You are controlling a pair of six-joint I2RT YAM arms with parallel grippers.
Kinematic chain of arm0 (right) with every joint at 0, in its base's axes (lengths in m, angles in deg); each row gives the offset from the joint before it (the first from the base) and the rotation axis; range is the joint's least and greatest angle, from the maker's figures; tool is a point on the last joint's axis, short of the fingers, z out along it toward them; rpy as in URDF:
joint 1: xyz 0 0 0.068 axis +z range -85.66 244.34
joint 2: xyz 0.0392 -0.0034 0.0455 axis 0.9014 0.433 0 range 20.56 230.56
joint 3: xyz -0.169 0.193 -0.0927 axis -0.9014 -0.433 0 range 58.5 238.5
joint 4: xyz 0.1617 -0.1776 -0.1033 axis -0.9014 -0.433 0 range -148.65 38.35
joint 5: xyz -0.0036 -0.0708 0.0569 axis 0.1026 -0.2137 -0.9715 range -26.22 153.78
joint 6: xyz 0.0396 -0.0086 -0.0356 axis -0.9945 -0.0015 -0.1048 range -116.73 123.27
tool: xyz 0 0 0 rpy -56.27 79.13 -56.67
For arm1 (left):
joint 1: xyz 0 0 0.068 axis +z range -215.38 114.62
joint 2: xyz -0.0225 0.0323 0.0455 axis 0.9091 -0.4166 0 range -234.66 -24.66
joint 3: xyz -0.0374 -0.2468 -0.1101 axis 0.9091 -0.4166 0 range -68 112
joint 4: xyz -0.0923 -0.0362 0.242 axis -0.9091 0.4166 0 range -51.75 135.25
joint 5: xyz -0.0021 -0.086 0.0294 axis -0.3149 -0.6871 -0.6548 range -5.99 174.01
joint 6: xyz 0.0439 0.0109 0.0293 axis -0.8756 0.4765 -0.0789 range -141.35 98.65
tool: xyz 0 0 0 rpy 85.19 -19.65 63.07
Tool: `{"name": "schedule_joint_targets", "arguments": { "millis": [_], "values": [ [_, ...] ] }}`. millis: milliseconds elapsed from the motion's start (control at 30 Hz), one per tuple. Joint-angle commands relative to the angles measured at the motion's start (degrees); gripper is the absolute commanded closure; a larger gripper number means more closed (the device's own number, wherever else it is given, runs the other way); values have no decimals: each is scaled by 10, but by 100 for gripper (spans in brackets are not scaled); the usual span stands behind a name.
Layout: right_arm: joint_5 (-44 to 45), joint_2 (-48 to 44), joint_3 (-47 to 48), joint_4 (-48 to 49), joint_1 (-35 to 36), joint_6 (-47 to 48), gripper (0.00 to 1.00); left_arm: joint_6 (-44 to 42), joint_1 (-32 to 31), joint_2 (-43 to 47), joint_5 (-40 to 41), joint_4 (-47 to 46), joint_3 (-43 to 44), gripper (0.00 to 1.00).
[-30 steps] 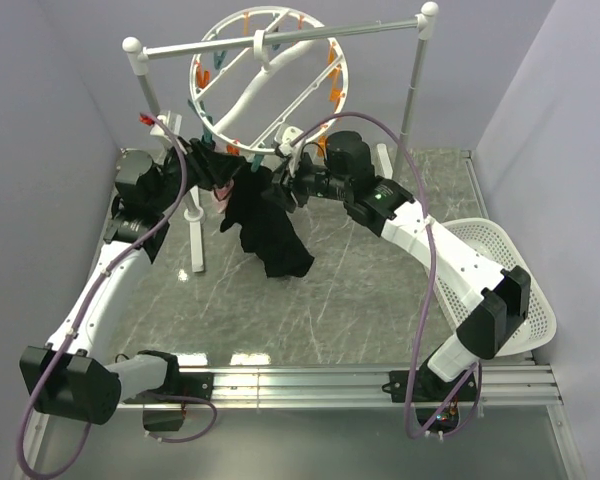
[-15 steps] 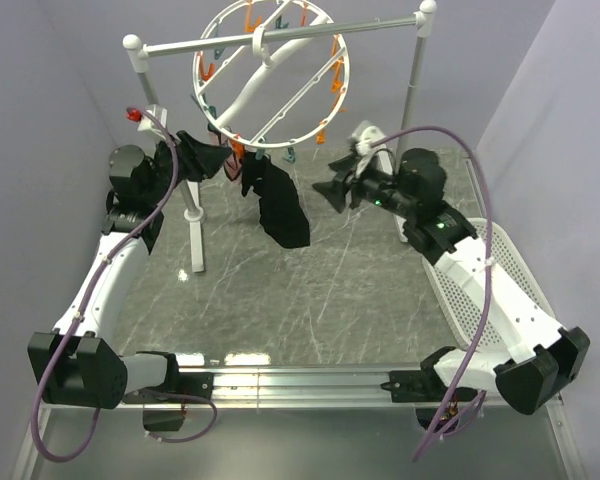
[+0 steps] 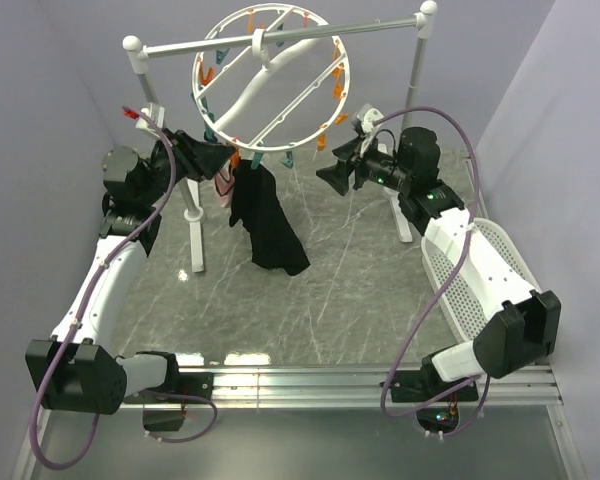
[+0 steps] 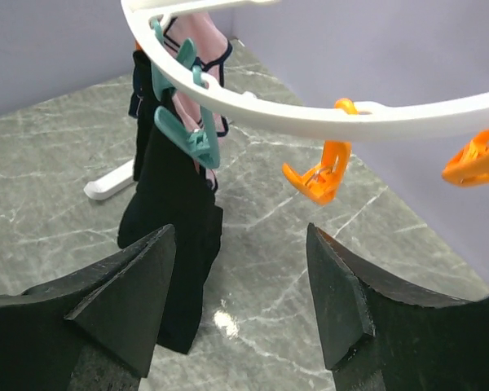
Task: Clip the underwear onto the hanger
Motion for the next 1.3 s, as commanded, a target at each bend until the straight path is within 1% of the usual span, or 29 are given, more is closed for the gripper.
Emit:
{"name": "schedule_joint_targets", "arguments": {
  "millis": [0, 167, 233, 467, 533, 667, 867, 967, 1067, 1167, 1200, 1267],
  "values": [
    [-30, 6, 41, 54, -2, -1, 28, 7, 1, 20, -19, -27, 8, 44],
    [-24, 32, 48, 83, -1, -2, 28, 17, 1, 27, -30, -47, -3, 44],
    [4, 42, 47, 94, -1, 0, 28, 22, 1, 32, -36, -49, -4, 43],
    [85, 51, -12, 203, -1, 10, 29, 42, 1, 42, -50, -61, -7, 43],
    [103, 56, -19, 216, -1, 24, 30, 47, 1, 48, -59, -68, -9, 44],
    [100, 70, -26, 245, -2, 37, 30, 53, 1, 59, -73, -76, -15, 43],
    [101, 108, -7, 287, -2, 28, 30, 55, 1, 72, -80, -68, -21, 43],
    [103, 124, -5, 309, -6, 20, 31, 62, 1, 81, -81, -68, -25, 43],
    [97, 135, -1, 321, -6, 6, 34, 67, 1, 85, -83, -68, -24, 43],
    [87, 143, 9, 327, -6, -4, 44, 78, 1, 85, -89, -72, -26, 43],
    [84, 145, 10, 327, -7, -5, 49, 82, 1, 86, -91, -75, -28, 44],
    [78, 145, 17, 325, -8, -8, 55, 84, 1, 88, -92, -75, -30, 44]
  ]
}}
